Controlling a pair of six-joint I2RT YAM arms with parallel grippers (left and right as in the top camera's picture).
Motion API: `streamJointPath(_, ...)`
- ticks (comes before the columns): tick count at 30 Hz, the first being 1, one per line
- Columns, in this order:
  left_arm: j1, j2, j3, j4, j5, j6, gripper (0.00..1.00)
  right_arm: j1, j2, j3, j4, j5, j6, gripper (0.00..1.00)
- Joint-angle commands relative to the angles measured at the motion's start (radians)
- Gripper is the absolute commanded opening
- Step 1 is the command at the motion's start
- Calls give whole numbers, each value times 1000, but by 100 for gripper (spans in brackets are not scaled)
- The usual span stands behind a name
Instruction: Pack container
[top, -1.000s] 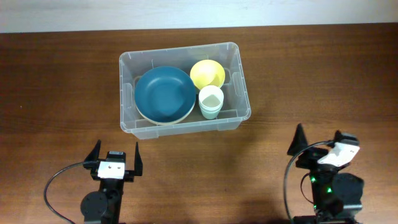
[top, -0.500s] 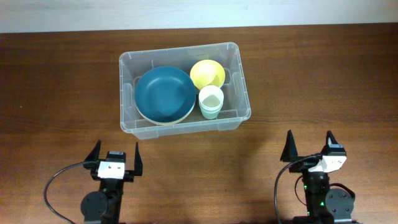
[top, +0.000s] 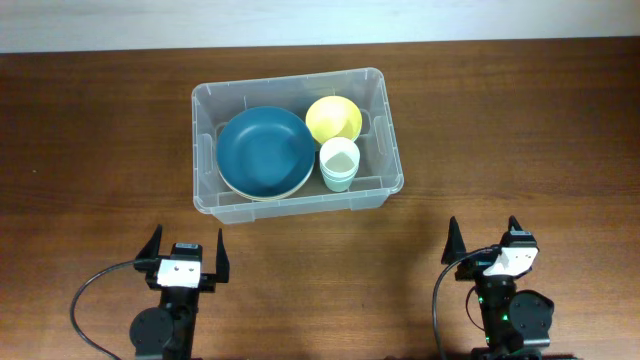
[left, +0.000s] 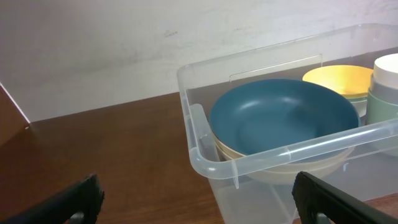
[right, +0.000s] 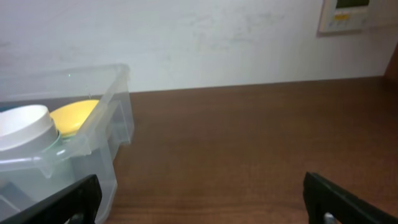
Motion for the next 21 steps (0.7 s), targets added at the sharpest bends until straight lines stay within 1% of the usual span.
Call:
streamJointPath(1,3,-9,-8,2,7,12,100,8,-10,-7,-2,-8,-42,99)
streamJointPath(5,3,-9,-8,2,7,12,100,8,-10,-7,-3,-8,-88,99)
streamJointPath(21,3,-9,-8,2,7,12,100,6,-7,-7,-3,-1,-88,99)
